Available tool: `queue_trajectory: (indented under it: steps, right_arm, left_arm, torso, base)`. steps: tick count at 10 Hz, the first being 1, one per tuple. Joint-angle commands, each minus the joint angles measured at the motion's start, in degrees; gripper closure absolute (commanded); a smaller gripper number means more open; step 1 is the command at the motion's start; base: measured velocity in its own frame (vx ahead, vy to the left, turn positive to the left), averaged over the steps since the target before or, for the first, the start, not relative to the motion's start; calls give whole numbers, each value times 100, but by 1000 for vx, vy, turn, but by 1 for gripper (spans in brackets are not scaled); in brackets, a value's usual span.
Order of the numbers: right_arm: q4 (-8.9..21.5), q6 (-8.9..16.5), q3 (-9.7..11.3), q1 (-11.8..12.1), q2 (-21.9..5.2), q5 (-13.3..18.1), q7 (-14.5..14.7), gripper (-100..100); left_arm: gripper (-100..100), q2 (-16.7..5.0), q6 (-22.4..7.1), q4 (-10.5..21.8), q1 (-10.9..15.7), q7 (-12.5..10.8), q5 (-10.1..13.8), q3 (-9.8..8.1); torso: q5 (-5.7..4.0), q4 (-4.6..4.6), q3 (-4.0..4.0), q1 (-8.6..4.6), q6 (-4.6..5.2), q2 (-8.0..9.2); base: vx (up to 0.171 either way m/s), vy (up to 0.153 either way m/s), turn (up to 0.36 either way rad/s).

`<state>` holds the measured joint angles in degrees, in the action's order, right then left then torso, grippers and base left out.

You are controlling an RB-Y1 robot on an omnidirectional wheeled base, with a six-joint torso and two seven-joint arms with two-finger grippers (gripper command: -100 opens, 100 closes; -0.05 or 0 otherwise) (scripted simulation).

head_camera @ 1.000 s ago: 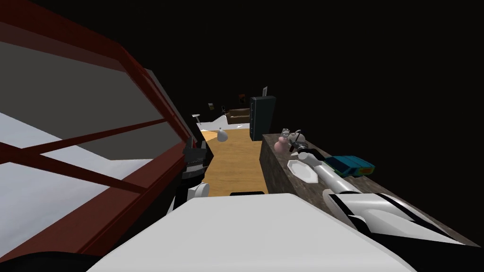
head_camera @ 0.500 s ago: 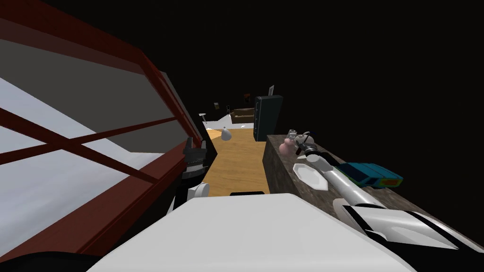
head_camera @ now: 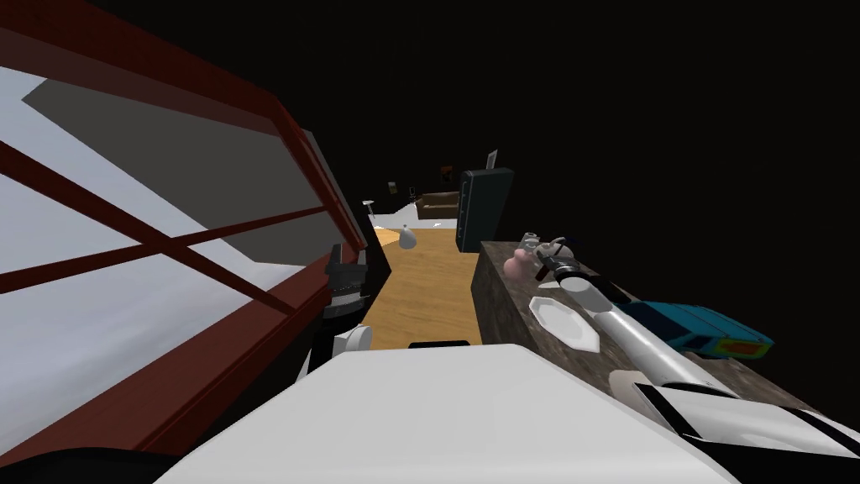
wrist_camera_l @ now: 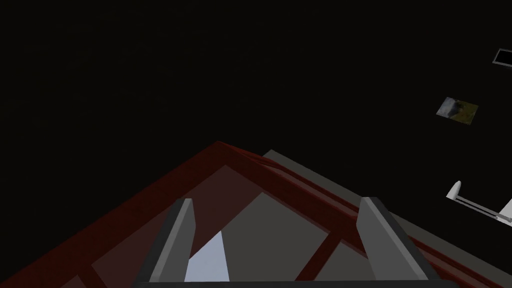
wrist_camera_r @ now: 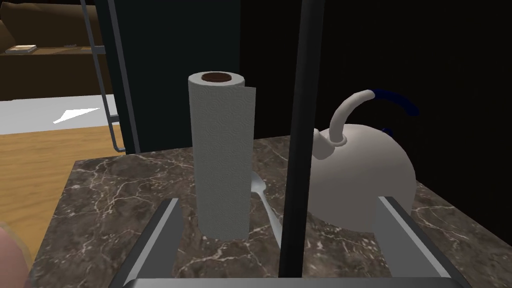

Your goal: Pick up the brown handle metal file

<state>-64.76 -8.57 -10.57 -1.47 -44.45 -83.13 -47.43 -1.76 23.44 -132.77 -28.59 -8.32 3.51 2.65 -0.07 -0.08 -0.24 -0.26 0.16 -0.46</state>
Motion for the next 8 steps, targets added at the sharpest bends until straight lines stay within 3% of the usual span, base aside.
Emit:
queue_trajectory:
  steps: [1, 2, 3, 4, 8]
  right_arm:
    - [-111, -40, -23, 204, -80, -286, 253, -100]
    - [-111, -40, -23, 204, -80, -445, 253, -100]
    - [-85, -41, 3, 171, -86, -314, 211, -100]
    - [-83, -54, 11, 177, -95, -326, 190, 100]
    - [-84, -55, 8, 175, -95, -326, 190, 100]
  left_arm:
    - [0, 0, 0, 0, 0, 0, 0, 0]
    - [0, 0, 0, 0, -1, 0, 0, 0]
    - [0, 0, 0, 0, -1, 0, 0, -1]
    - [0, 0, 0, 0, -1, 0, 0, -1]
    - [0, 0, 0, 0, -1, 0, 0, -1]
  torso:
    - [0, 0, 0, 0, 0, 0]
    - [-2, -1, -1, -1, 4, -1]
    - [-2, -1, 0, -3, 7, 0]
    - [-2, -1, -1, -2, 5, 0]
    - [-3, -3, -3, -1, 4, -4]
  base:
    - [3, -1, 169]
    - [0, 0, 0]
    - [0, 0, -11]
    - [0, 0, 0]
    - [0, -1, -3]
